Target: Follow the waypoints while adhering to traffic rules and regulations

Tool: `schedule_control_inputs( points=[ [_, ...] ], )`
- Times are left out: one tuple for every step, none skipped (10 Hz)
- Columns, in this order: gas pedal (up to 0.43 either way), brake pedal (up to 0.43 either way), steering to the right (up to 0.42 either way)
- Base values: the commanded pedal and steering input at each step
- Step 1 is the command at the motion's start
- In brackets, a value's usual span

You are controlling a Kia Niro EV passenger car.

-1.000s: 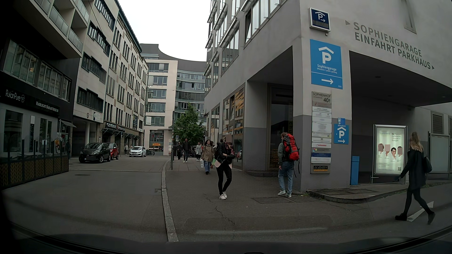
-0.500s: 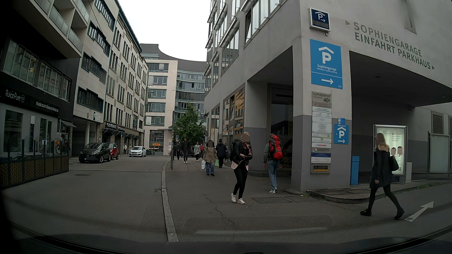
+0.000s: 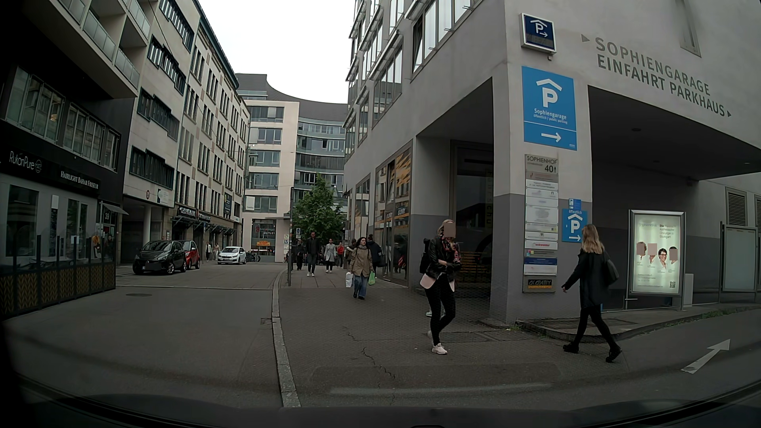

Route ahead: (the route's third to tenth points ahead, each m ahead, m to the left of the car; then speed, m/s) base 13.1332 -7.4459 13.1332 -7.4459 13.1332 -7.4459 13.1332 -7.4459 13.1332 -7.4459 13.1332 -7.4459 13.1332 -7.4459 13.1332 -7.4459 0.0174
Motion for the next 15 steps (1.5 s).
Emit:
schedule_control_inputs(
  points=[
    [0.0, 0.085, 0.719],
    [0.0, 0.079, 0.719],
    [0.0, 0.079, 0.719],
    [0.0, 0.085, 0.719],
    [0.0, 0.098, 0.719],
    [0.0, 0.104, 0.719],
    [0.0, 0.104, 0.719],
    [0.0, 0.104, 0.719],
    [0.0, 0.104, 0.719],
    [0.0, 0.104, 0.719],
    [0.0, 0.104, 0.719],
    [0.0, 0.091, 0.719],
    [0.0, 0.079, 0.719],
    [0.0, 0.073, 0.719],
    [0.0, 0.073, 0.719]
  ],
)
